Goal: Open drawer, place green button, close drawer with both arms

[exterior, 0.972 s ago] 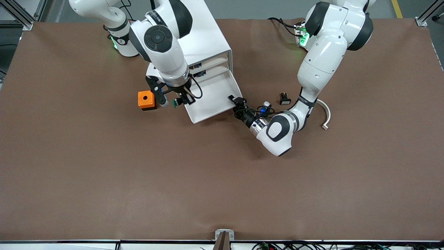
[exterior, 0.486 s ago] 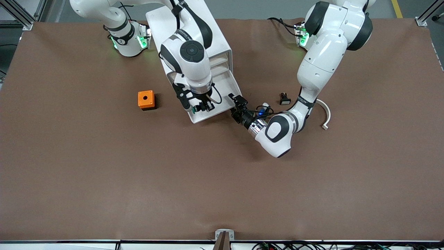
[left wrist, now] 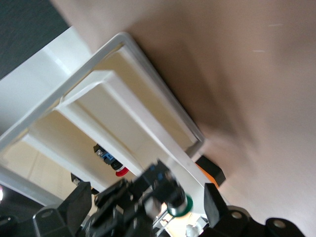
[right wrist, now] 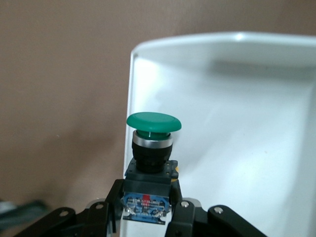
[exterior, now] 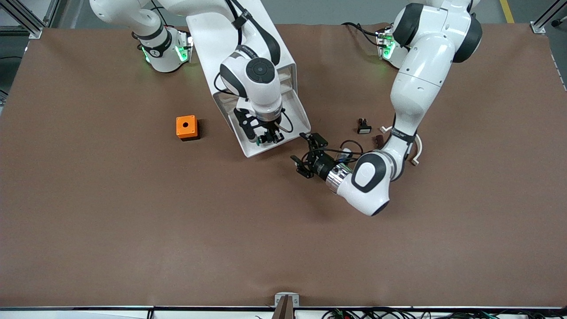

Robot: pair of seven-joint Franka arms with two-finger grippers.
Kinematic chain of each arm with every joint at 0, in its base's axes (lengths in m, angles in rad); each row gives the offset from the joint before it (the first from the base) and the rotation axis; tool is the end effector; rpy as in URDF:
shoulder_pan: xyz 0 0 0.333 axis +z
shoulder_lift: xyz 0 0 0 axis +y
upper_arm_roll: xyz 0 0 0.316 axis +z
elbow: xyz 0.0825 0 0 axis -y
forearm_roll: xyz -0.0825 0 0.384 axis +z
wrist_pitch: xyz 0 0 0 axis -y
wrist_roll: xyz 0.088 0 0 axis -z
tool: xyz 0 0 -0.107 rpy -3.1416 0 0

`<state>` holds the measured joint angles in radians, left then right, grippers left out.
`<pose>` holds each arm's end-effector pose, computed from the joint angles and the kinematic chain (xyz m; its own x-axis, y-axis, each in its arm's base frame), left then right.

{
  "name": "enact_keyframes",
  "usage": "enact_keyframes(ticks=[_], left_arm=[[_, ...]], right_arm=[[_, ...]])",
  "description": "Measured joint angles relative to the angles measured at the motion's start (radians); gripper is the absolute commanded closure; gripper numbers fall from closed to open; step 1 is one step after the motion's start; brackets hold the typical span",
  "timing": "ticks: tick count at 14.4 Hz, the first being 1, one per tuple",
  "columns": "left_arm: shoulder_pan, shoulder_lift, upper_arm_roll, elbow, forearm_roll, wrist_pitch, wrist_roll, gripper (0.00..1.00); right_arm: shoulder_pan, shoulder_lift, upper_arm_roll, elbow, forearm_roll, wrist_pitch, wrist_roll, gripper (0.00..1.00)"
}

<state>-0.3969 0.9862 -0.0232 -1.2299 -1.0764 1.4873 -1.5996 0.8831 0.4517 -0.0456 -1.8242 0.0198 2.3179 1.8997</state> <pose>0.5972 -0.3719 0.1850 -0.3213 0.6444 -0.6939 0.6654 -0.3678 -0.6496 0.4335 0.4850 0.2923 0.4800 -0.8772 -0.0092 -0.8767 -0.4792 -0.0418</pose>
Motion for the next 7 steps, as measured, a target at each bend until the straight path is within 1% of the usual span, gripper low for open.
enact_keyframes(ticks=[2, 3, 4, 5, 7], left_arm=[[0.001, -0.016, 0.031, 0.02, 0.051, 0.0, 0.148, 0.0], [0.001, -0.027, 0.035, 0.03, 0.095, 0.0, 0.225, 0.0], [-0.001, -0.04, 0.036, 0.038, 0.142, 0.004, 0.3, 0.0], [-0.005, -0.055, 0.036, 0.043, 0.189, 0.021, 0.37, 0.0], [-0.023, -0.094, 0.035, 0.048, 0.297, 0.094, 0.467, 0.0]], right_arm=[[0.01, 0.013, 0.0, 0.0, 0.0, 0.01, 0.003, 0.52], [0.011, 0.014, 0.0, 0.0, 0.0, 0.01, 0.003, 0.28], [0.011, 0.014, -0.001, 0.002, 0.0, 0.01, 0.003, 0.11], [0.011, 0.014, -0.002, 0.004, 0.0, 0.01, 0.004, 0.0], [0.011, 0.013, -0.006, 0.009, 0.0, 0.007, 0.005, 0.0]])
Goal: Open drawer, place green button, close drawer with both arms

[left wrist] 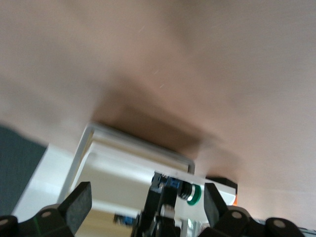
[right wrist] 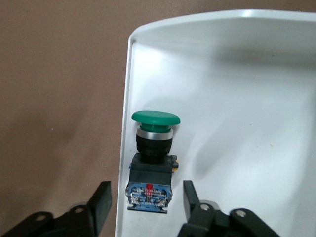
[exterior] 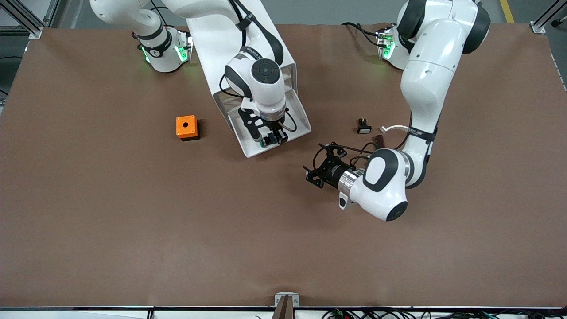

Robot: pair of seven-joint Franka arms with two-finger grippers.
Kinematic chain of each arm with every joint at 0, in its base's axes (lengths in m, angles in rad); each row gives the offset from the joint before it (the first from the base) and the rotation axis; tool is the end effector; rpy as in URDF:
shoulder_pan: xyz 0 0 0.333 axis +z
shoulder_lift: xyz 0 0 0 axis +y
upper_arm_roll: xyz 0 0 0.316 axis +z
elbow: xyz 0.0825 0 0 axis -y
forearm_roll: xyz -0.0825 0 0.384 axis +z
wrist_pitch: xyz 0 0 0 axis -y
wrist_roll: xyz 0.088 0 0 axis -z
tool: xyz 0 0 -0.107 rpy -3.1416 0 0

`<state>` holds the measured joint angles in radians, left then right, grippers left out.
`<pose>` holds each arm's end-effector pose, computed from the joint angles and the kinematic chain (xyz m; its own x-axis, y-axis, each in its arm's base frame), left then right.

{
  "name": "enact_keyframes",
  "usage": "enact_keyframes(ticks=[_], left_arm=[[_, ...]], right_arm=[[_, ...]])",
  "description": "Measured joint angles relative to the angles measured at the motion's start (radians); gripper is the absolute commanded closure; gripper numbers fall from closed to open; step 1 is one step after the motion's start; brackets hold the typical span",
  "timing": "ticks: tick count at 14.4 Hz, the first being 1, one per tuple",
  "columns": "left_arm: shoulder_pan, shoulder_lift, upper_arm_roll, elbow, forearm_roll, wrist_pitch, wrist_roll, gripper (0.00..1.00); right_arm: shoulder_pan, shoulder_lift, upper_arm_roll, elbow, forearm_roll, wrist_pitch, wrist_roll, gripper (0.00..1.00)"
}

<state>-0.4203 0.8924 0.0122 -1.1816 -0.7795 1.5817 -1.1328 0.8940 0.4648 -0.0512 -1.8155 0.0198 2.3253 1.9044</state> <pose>0.6261 -0.3545 0.2444 0.3231 0.5731 -0.7531 0.7440 -0.6457 -0.1721 0.4325 0.4895 0.2883 0.4812 -0.8766 -0.0075 -0.8758 -0.4804 -0.0458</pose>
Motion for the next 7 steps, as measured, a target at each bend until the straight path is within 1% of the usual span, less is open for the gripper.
enact_keyframes(ticks=[2, 4, 7], left_arm=[[-0.033, -0.037, -0.001, 0.002, 0.114, 0.093, 0.051, 0.0], [-0.068, -0.066, -0.001, 0.002, 0.213, 0.182, 0.076, 0.0], [-0.123, -0.075, -0.002, 0.0, 0.379, 0.295, 0.086, 0.0]], right_arm=[[-0.001, -0.005, -0.008, 0.006, -0.001, -0.006, 0.0, 0.0], [-0.02, -0.025, -0.024, 0.028, -0.004, -0.052, -0.049, 0.0], [-0.124, -0.085, -0.036, 0.08, -0.003, -0.202, -0.261, 0.0]])
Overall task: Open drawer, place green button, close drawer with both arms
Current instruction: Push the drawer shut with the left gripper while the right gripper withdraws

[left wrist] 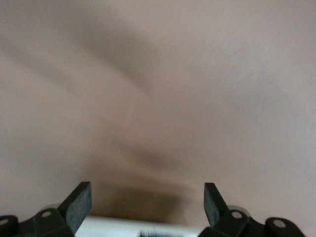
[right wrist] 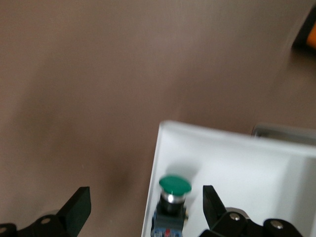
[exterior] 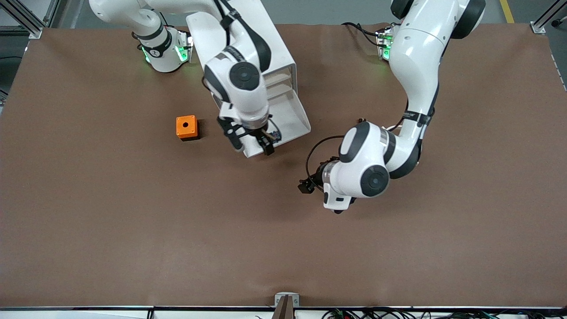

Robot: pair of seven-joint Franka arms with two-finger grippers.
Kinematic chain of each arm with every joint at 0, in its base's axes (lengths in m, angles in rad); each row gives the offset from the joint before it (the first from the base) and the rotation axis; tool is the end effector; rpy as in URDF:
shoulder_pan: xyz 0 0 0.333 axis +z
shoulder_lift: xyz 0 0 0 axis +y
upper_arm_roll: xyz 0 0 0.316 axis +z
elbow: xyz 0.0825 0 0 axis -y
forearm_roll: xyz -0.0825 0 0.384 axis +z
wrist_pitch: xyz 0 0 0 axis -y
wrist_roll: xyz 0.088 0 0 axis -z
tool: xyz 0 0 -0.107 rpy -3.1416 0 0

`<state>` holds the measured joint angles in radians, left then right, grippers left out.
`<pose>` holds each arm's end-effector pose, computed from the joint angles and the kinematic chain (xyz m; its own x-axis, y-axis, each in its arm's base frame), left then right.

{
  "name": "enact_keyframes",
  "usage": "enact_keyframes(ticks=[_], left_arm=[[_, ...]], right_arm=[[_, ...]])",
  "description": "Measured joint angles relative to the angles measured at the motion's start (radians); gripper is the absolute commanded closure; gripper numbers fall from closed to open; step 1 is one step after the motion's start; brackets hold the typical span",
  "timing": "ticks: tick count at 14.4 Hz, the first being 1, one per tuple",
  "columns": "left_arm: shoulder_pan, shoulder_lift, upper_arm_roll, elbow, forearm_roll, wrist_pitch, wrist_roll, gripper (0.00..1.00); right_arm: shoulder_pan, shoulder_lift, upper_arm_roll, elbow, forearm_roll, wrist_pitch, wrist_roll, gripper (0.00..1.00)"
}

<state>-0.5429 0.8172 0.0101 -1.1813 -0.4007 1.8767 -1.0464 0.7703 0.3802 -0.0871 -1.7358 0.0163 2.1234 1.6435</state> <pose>0.6276 -0.4067 0.2932 0.7411 0.5585 -0.3726 0.6173 -0.7851 0.0511 0.5034 0.4171 0.3617 0.5713 -0.8205 0.0176 -0.8205 -0.5715 -0.0102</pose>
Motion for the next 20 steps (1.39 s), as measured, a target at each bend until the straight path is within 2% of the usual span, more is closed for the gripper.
enact_keyframes(ticks=[3, 7, 13, 20], left_arm=[[-0.061, 0.0, -0.001, -0.012, 0.152, 0.091, 0.0, 0.0], [-0.128, 0.0, -0.001, -0.031, 0.223, 0.133, 0.0, 0.0], [-0.233, 0.001, 0.0, -0.138, 0.243, 0.224, -0.013, 0.0], [-0.317, 0.001, -0.011, -0.171, 0.243, 0.228, -0.09, 0.0]], right_arm=[[-0.116, -0.045, -0.002, 0.041, 0.002, -0.097, -0.234, 0.0], [-0.253, -0.089, -0.003, 0.051, 0.003, -0.178, -0.535, 0.0], [-0.455, -0.16, -0.004, 0.053, 0.003, -0.26, -0.956, 0.0], [-0.601, -0.263, -0.005, 0.053, 0.002, -0.342, -1.343, 0.0]])
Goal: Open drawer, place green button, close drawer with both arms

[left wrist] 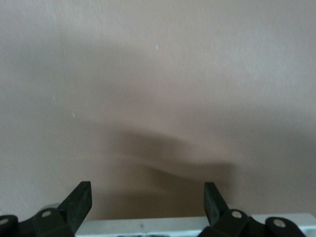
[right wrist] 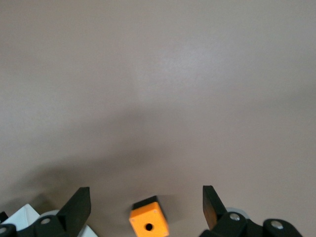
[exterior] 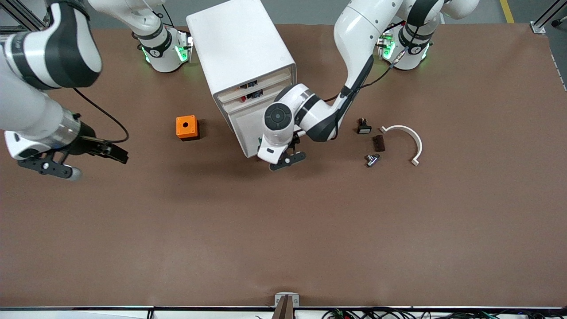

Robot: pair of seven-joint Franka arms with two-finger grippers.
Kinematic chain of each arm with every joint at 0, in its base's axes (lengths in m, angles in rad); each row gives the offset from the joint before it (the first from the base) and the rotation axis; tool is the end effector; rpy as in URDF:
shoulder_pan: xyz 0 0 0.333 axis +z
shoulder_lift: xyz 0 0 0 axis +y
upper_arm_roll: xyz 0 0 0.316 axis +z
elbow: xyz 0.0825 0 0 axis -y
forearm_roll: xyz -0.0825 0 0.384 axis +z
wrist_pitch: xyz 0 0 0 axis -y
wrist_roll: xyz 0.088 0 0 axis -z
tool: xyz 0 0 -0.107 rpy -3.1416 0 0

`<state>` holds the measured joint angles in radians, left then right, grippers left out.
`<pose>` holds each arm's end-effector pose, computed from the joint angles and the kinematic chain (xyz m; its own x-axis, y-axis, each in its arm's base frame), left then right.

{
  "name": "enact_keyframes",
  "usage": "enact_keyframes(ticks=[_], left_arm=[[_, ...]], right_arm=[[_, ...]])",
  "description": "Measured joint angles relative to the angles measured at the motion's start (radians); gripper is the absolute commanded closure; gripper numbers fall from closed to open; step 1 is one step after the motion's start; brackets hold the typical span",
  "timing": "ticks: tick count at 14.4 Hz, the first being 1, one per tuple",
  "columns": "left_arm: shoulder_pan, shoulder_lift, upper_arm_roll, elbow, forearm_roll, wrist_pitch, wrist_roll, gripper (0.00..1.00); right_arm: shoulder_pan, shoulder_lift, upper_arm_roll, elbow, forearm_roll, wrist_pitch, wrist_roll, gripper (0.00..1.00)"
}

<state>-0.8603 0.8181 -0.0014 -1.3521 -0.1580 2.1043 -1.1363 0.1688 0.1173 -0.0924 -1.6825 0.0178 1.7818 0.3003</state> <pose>0.4710 -0.5601 0.2282 0.9253 0.3490 -0.1487 0.3516 -0.9361 -0.0094 0.5955 0.0496 0.5221 0.9741 -0.2252 -0.0186 -0.2253 -0.9743 -0.0011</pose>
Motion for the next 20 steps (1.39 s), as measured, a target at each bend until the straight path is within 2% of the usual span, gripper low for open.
enact_keyframes(ticks=[3, 9, 12, 16, 20], left_arm=[[-0.004, 0.0, -0.056, -0.006, 0.0, 0.0, -0.054, 0.0], [-0.005, 0.0, -0.161, -0.045, -0.021, 0.0, -0.165, 0.0], [-0.003, 0.0, -0.167, -0.054, -0.095, 0.0, -0.167, 0.0], [0.005, 0.0, -0.167, -0.06, -0.179, 0.0, -0.166, 0.0], [0.012, 0.0, -0.167, -0.064, -0.219, 0.0, -0.166, 0.0]], right_arm=[[-0.028, -0.058, 0.0, 0.001, -0.008, -0.037, -0.107, 0.0], [-0.025, -0.173, 0.019, -0.001, -0.055, -0.085, -0.138, 0.0], [-0.026, -0.175, 0.018, -0.007, -0.058, -0.069, -0.148, 0.0], [-0.039, -0.165, 0.008, -0.014, -0.061, 0.03, -0.191, 0.0], [-0.052, -0.127, 0.007, -0.016, -0.061, 0.078, -0.197, 0.0]])
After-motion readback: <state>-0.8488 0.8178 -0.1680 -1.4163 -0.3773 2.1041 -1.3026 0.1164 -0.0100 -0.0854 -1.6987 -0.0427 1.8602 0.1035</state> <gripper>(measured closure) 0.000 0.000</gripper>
